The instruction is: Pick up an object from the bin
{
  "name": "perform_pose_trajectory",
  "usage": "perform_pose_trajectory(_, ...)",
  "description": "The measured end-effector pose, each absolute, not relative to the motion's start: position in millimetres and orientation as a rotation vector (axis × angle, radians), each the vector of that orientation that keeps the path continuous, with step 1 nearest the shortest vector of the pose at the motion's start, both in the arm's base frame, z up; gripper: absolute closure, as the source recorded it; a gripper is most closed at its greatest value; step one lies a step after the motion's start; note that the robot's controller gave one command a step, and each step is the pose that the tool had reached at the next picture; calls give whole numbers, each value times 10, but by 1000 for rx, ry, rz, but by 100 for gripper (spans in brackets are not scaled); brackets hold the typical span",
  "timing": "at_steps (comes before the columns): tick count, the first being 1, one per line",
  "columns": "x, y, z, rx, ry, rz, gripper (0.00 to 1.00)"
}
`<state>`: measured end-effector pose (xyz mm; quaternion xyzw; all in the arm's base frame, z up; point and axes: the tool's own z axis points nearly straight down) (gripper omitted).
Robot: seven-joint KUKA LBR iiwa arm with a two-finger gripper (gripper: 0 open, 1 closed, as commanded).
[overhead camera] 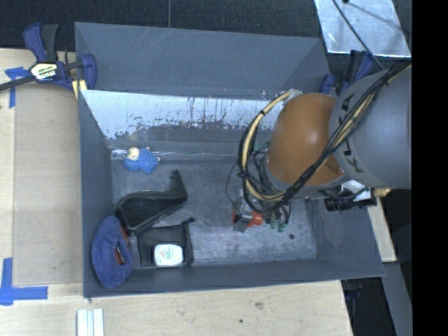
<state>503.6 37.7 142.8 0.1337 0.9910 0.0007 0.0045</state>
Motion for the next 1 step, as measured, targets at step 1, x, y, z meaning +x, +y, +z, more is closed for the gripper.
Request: perform_pose_trajectory(1,5221,206,2203,422,3101,2,100)
